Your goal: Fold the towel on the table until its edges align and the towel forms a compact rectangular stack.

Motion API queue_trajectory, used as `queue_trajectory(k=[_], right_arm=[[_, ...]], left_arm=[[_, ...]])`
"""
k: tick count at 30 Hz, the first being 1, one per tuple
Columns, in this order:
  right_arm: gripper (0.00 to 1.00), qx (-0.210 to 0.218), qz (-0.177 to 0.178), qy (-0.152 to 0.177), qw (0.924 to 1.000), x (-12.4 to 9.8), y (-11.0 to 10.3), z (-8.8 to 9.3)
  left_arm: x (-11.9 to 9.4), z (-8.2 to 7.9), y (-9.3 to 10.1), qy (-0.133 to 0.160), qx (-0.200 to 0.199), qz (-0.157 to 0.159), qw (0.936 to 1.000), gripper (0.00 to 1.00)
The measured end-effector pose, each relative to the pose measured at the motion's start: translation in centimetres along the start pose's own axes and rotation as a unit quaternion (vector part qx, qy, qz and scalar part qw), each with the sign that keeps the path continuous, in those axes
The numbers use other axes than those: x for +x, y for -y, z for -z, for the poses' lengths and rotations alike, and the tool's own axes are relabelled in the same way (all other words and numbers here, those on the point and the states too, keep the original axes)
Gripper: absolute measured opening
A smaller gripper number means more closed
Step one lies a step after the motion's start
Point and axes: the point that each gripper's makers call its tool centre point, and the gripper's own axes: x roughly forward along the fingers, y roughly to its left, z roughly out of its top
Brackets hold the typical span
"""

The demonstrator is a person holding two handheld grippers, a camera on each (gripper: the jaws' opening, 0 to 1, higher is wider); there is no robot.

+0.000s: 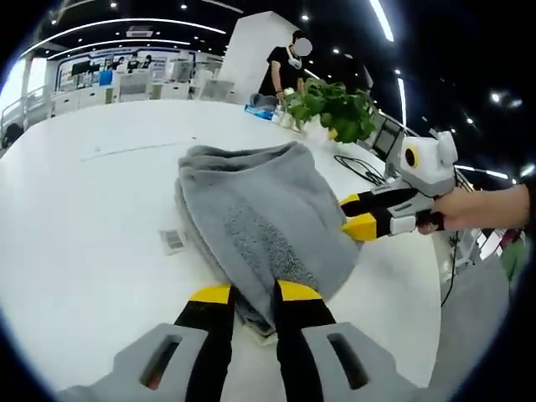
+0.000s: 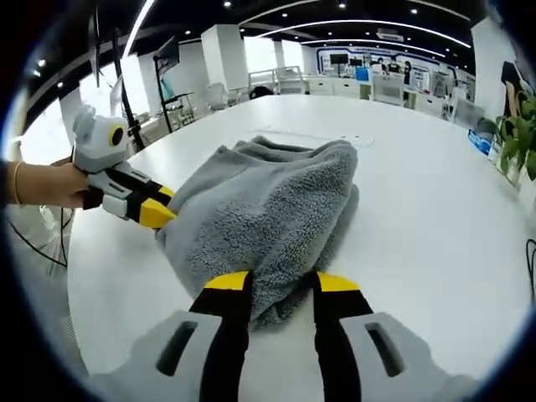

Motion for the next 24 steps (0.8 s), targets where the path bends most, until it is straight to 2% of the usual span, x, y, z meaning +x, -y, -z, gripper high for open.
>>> queue_trajectory(k=[8, 15, 19, 22, 24], right_arm=[[0.23, -0.005, 0.000, 0.005, 1.0000, 0.16, -0.17, -0.29], [0.21, -0.017, 0.015, 0.004, 0.9997, 0.18, -0.26, -0.44], [0.22, -0.008, 0.015, -0.001, 0.9999, 0.13, -0.11, -0.51], [0.23, 0.011, 0.019, 0.001, 0.9998, -0.19, 0.20, -0.58], [0.26, 0.037, 0.023, 0.005, 0.9990, -0.39, 0.45, -0.65]], left_arm=[[0.07, -0.25, -0.08, 0.001, 0.001, -0.007, 1.0000, 0.18], [0.02, -0.34, 0.04, -0.006, 0.016, -0.018, 0.9997, 0.17], [-0.08, -0.52, 0.02, -0.019, 0.006, -0.019, 0.9996, 0.18], [-0.21, -0.75, -0.14, -0.027, 0.010, -0.024, 0.9993, 0.20], [-0.72, -1.02, -0.46, -0.023, -0.001, -0.032, 0.9992, 0.22]])
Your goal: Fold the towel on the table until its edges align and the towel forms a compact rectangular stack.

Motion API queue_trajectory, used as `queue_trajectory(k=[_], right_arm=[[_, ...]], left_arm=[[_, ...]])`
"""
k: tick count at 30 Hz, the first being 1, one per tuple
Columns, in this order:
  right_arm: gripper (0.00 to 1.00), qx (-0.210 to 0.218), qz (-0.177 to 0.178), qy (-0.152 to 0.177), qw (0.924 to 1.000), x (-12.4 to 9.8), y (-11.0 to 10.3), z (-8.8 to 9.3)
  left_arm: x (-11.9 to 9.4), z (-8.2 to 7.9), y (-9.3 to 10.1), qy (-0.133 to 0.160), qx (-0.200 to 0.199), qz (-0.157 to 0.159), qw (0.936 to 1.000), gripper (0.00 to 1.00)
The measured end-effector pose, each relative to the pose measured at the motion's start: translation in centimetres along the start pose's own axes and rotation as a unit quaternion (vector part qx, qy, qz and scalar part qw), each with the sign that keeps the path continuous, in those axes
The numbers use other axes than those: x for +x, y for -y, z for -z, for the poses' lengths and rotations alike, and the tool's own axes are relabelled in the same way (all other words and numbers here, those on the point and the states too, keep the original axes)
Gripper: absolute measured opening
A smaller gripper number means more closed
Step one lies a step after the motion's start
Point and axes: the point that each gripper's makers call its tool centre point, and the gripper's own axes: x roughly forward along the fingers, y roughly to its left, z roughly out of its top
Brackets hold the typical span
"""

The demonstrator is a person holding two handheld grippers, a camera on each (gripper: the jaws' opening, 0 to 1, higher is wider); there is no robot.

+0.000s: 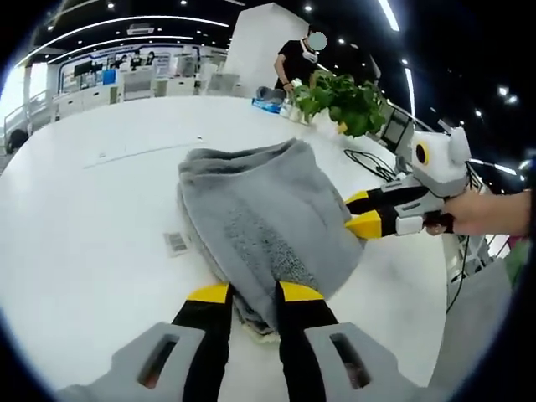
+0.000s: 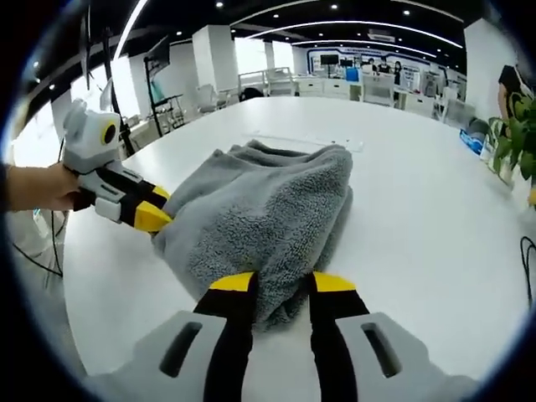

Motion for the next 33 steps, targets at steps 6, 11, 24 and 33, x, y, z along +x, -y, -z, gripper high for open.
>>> queue_trajectory(k=[6, 11, 24, 33], right_arm=[[0.32, 0.011, 0.001, 0.022, 0.9997, -1.0, 0.3, -0.9], [0.37, 0.009, -0.008, 0.035, 0.9993, -2.0, -0.5, -1.6], [0.46, 0.000, -0.014, 0.058, 0.9983, -4.4, -2.4, -2.5], [0.56, 0.003, -0.011, 0.070, 0.9975, -7.2, -3.5, -1.0]], left_arm=[[-1.9, -1.6, -0.1, 0.032, 0.001, -0.002, 0.9995, 0.30], [-3.2, -2.5, 1.2, 0.050, 0.018, 0.002, 0.9986, 0.37], [-6.6, -1.3, 2.9, 0.056, 0.055, -0.034, 0.9964, 0.52], [-9.7, -0.3, 3.8, 0.070, 0.083, -0.055, 0.9925, 0.59]])
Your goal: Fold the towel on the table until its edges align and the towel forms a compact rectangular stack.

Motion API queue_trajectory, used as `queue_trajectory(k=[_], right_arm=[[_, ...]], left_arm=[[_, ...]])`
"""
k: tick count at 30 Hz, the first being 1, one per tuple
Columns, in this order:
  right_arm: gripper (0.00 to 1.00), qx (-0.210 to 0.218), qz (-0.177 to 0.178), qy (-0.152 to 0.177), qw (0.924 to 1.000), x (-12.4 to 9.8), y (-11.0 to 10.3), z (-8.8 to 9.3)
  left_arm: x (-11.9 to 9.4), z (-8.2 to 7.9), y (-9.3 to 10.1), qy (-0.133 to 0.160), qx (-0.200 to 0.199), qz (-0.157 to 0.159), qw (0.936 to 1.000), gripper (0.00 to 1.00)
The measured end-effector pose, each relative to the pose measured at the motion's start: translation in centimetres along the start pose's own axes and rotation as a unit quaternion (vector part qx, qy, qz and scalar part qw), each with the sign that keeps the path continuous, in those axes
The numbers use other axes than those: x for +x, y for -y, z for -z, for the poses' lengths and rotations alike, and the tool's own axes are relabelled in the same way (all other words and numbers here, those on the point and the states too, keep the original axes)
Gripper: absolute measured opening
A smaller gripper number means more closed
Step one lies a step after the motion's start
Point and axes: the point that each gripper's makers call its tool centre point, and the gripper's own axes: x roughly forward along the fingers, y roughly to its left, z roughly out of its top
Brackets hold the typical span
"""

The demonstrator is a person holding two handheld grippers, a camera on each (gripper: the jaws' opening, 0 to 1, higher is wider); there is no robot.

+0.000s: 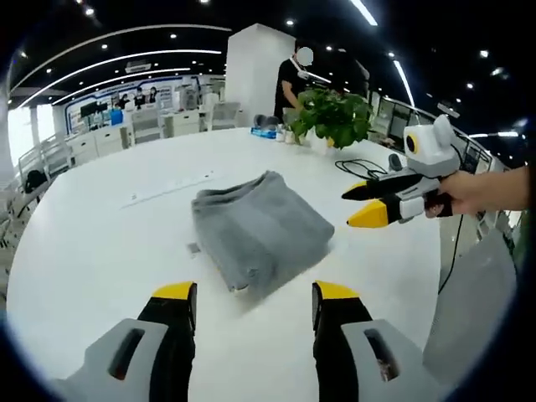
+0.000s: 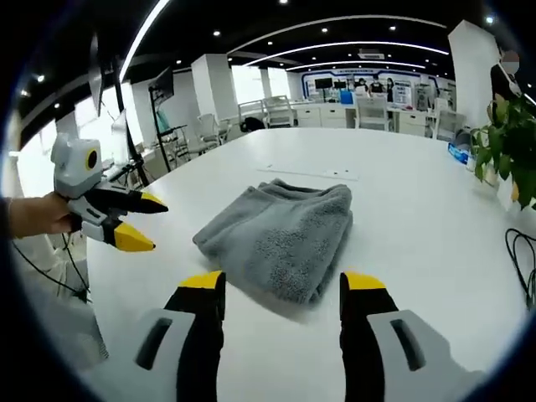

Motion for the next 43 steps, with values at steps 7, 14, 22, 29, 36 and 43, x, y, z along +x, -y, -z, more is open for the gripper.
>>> queue_trajectory(k=[7, 14, 22, 29, 36, 43], right_arm=[[0.61, 0.004, 0.000, 0.007, 1.0000, -2.6, -1.2, 0.9], [0.66, 0.002, -0.001, 0.010, 0.9999, -5.6, -2.5, 2.3], [0.70, 0.011, -0.003, 0.005, 0.9999, -8.3, -4.1, 4.4], [0.71, 0.014, -0.012, 0.001, 0.9998, -9.6, -6.0, 5.5], [0.75, 0.018, 0.003, 0.009, 0.9998, -11.3, -5.9, 5.9], [0.87, 0.029, 0.020, 0.017, 0.9992, -12.3, -5.8, 6.0]], left_arm=[[-2.3, -0.2, 1.1, 0.020, 0.004, -0.007, 0.9998, 0.67], [-4.7, 1.0, 2.8, 0.015, 0.033, -0.015, 0.9992, 0.78], [-7.3, 1.9, 3.5, 0.043, 0.014, -0.046, 0.9979, 0.93], [-7.9, 3.6, 5.1, 0.027, 0.016, -0.040, 0.9987, 0.93], [-8.5, 3.4, 6.3, 0.044, 0.020, -0.034, 0.9983, 0.95], [-8.6, 3.3, 6.8, 0.052, 0.016, -0.031, 0.9980, 0.99]])
